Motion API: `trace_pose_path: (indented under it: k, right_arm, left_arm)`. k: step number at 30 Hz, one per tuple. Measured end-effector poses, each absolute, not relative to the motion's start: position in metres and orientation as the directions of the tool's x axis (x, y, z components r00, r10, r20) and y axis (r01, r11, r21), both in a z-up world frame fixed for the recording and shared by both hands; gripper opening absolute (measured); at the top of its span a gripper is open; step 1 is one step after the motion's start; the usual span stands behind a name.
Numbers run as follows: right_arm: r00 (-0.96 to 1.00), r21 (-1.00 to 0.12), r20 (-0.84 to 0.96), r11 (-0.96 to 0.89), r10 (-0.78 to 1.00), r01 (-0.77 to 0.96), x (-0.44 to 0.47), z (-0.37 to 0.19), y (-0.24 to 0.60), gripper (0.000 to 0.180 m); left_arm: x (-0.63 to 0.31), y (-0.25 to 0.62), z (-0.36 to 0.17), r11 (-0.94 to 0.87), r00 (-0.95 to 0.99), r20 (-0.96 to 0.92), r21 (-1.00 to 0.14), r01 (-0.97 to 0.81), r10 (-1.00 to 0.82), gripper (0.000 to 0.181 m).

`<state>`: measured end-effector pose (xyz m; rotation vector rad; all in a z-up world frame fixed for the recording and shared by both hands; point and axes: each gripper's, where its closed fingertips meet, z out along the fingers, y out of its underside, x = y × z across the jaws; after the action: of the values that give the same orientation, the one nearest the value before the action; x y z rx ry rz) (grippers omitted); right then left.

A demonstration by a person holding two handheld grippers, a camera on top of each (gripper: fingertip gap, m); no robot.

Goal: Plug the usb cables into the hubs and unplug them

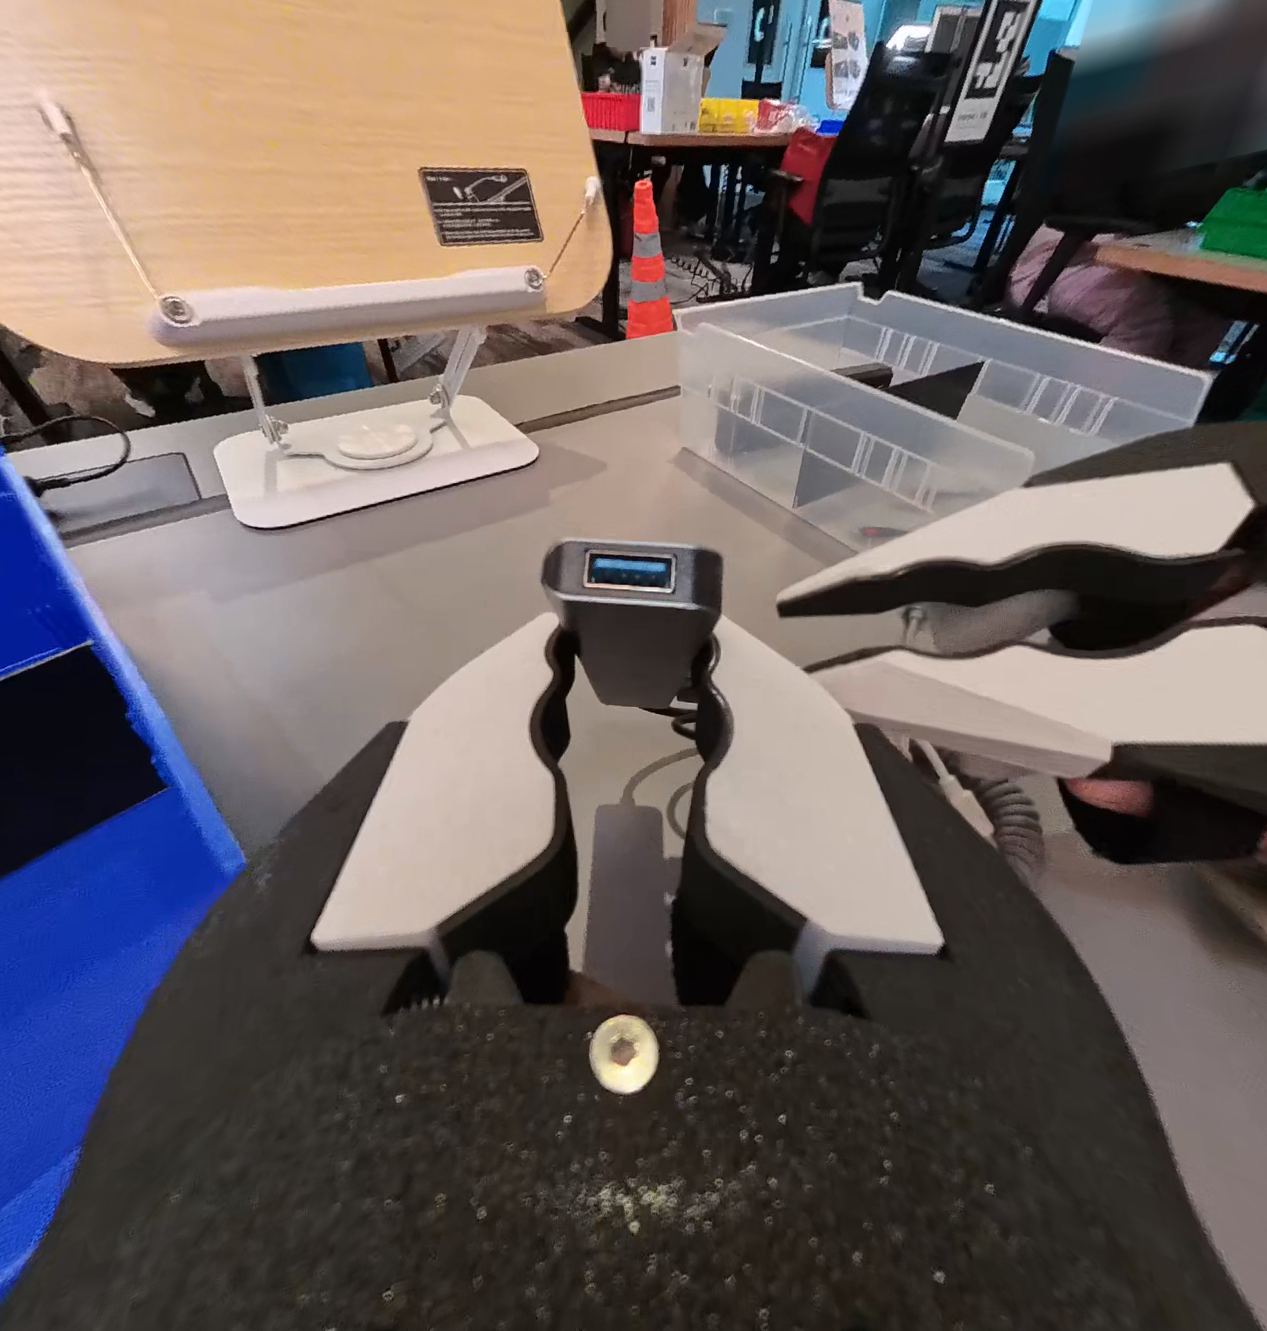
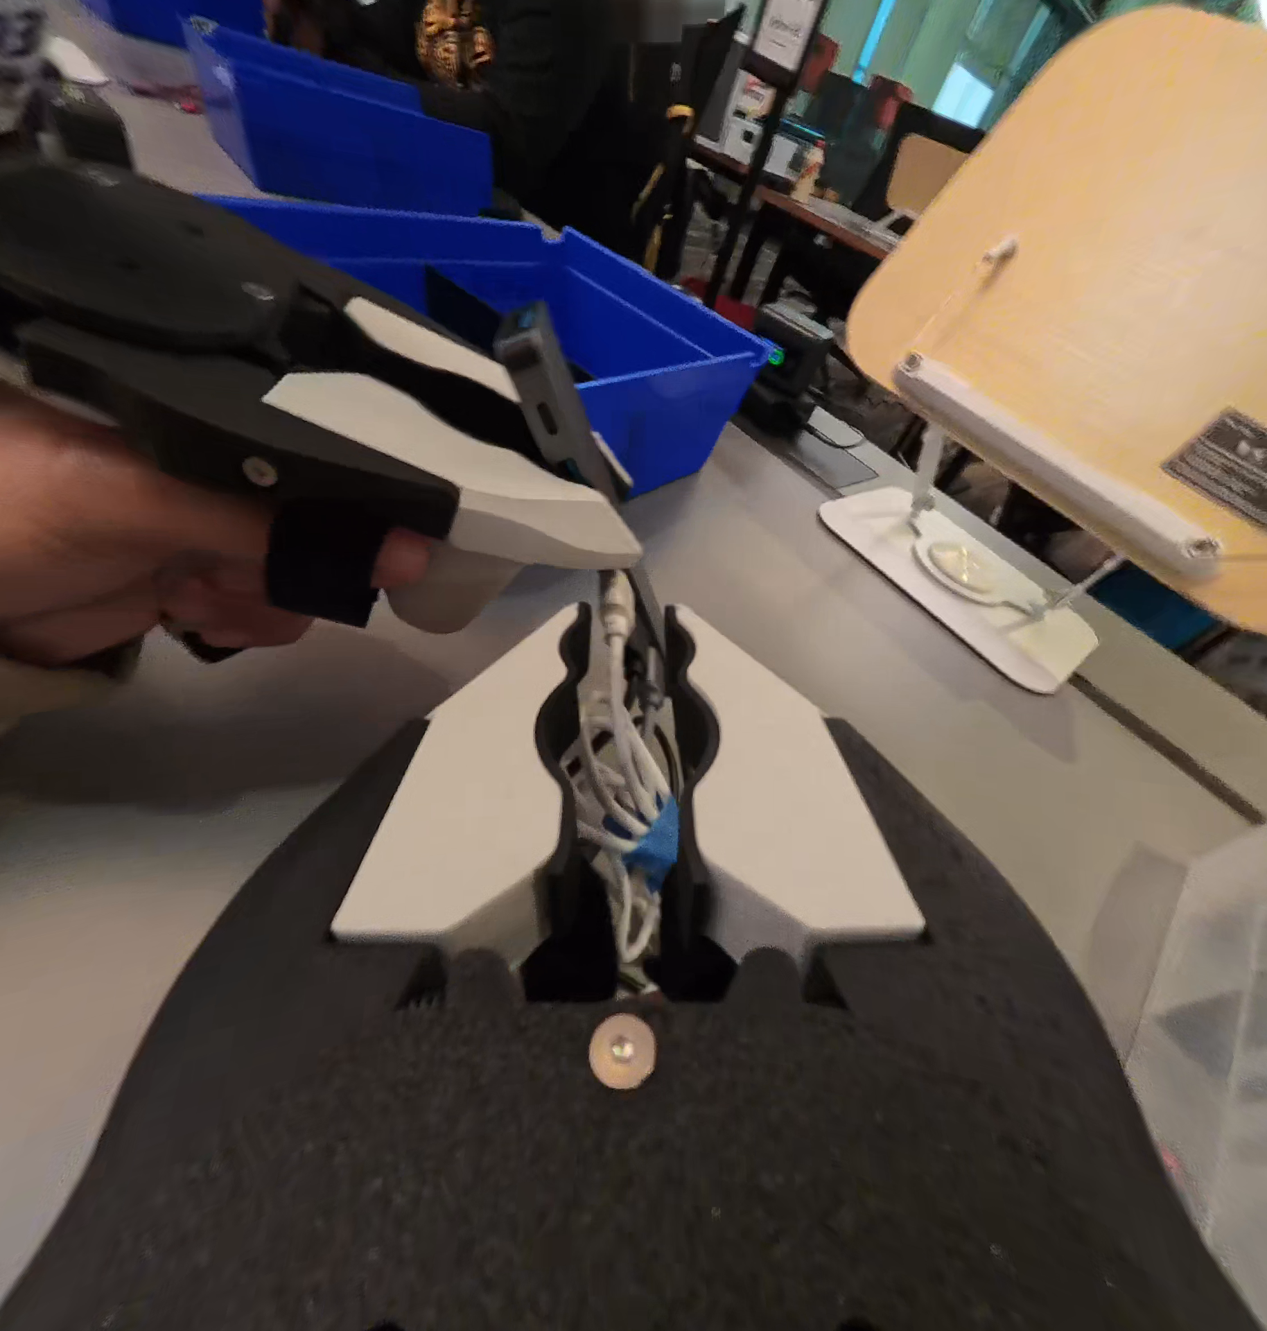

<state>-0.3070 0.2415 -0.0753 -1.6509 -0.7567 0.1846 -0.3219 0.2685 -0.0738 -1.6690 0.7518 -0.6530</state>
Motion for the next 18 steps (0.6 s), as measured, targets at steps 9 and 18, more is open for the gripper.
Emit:
trace_pose_path:
  k: [9,18]
  right_arm:
    - [0.698,-0.843,0.462,0.027,0.547,0.538,-0.308,-0.084,0.245,0.007]
    - [0.708,-0.928,0.346,0.115,0.616,0.354,-0.273,-0.017,0.231,0.007]
  left_arm:
    - [-0.317,0.265,-0.074,-0.127,0.643,-0.049,-0.966,-0.224,-0.764,0.032]
    - [-0.337,0.269,-0.034,0.028,0.718,-0.161,-0.981,-0.194,-0.677,0.032]
